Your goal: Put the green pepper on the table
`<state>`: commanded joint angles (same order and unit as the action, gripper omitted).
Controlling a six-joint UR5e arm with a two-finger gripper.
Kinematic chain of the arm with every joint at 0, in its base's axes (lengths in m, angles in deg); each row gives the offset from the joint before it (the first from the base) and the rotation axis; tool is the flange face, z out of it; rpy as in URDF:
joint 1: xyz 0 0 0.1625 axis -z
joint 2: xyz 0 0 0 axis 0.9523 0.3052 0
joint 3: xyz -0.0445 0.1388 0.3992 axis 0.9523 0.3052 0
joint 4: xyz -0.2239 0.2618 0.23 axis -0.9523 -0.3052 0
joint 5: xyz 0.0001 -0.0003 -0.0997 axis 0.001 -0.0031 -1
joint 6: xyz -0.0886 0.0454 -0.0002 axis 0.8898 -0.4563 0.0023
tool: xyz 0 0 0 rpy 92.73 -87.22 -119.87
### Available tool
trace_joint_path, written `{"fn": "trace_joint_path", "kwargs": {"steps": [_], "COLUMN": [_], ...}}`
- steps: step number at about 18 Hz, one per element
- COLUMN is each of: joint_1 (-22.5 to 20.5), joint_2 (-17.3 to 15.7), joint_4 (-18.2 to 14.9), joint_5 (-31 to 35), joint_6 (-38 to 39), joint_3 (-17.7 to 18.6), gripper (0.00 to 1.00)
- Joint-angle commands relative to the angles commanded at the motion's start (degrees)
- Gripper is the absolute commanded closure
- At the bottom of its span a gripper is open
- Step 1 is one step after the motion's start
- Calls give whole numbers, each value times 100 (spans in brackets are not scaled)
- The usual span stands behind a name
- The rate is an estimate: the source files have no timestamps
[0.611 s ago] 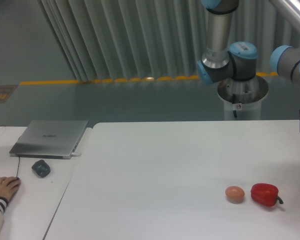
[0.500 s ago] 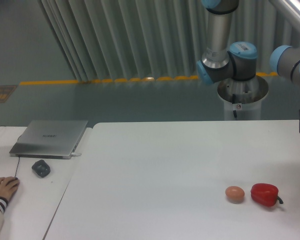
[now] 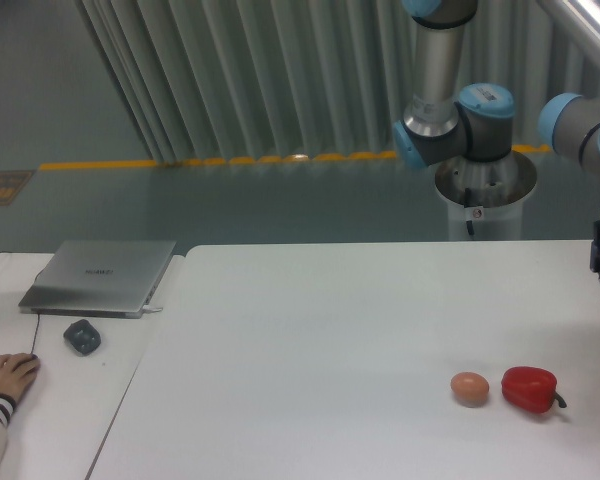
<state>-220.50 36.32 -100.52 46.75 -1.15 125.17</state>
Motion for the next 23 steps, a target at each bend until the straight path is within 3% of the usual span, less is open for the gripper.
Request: {"fn": "trace_joint_path", "kwargs": {"steps": [11, 15, 21, 23], "joint_1": [-421, -466, -888, -879], "joint_2": [0, 61, 500, 659], "joint_4": [18, 35, 290, 605], "joint_5": [254, 440, 466, 501], "joint_6": [-79, -342, -290, -72], "joint_3": [-105, -404, -984, -1011], "gripper": [0, 0, 0, 0]}}
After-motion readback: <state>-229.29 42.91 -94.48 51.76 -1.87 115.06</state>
